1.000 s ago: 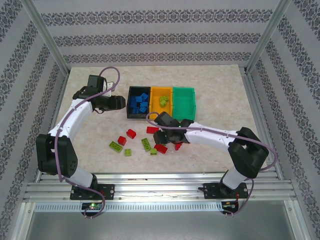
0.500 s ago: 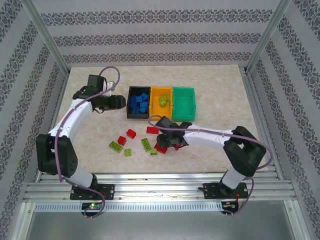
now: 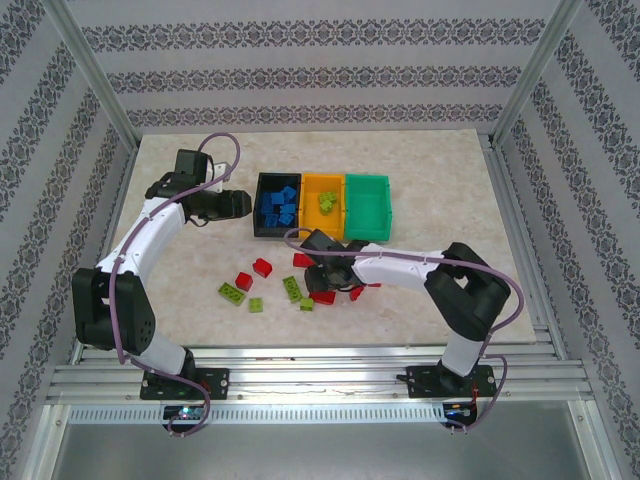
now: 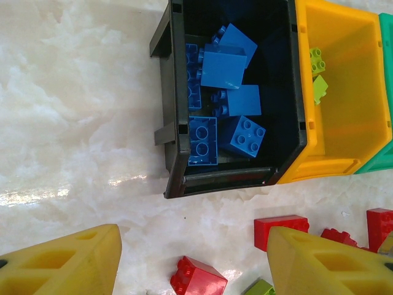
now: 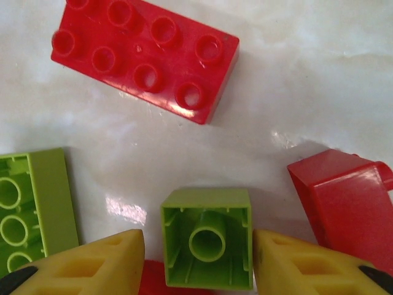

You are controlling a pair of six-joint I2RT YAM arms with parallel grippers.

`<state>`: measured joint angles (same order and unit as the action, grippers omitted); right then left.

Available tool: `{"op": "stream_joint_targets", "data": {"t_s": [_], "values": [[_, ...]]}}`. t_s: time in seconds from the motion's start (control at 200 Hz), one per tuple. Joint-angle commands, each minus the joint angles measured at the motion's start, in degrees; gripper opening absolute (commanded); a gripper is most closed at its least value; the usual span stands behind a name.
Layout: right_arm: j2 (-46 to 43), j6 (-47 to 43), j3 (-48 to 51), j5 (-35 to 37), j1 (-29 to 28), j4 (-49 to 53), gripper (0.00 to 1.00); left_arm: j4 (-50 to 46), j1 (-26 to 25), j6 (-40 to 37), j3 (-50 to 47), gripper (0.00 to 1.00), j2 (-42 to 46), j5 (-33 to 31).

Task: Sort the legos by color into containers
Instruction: Pick up the lego from the bottom-center of the table, then place the lego in the container.

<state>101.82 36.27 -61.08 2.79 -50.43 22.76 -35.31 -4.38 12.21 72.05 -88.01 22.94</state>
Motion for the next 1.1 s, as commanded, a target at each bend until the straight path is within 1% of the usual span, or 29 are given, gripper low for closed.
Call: {"op": "stream_joint_targets", "data": {"t_s": [0.0,0.18,0.28,0.395,0.5,0.745,0.939,1.094], "values": [[2.50,0.23,-0.97,0.56,-0.54,-0.39,0.49,0.99,0.72,0.10,-0.33,0.64,1.35,0.62],[3.31,0.21,-1.15,0.19,-0.53,-0.88,0.38,0.94,0.69,-0.03,-0.32,0.64,1.29,0.53],[2.38,-0.21,-1.33,0.64,-0.36,-0.50,0.35,0.99,0.70,0.03,-0.30,0.64,1.22,0.67],[0.75,-0.57,-1.85,0.89,0.14,-0.08,0.35,0.94,0.70,0.10,-0.24,0.64,1.09,0.77],[-1.62,-0.57,-1.59,-0.35,1.42,-2.02,0.35,0.94,0.76,0.08,-0.24,0.64,1.09,0.76],[-4.94,-2.73,-4.37,-3.09,5.96,-6.23,0.35,1.02,0.77,-0.04,-0.29,0.64,1.18,0.79],[-4.27,-4.69,-8.26,-4.78,10.55,-8.68,0.35,0.95,0.73,0.09,-0.30,0.64,1.10,0.79],[-1.29,-5.78,-11.91,-5.91,13.85,-10.00,0.35,1.04,0.69,0.18,-0.24,0.64,0.67,1.23]]}}
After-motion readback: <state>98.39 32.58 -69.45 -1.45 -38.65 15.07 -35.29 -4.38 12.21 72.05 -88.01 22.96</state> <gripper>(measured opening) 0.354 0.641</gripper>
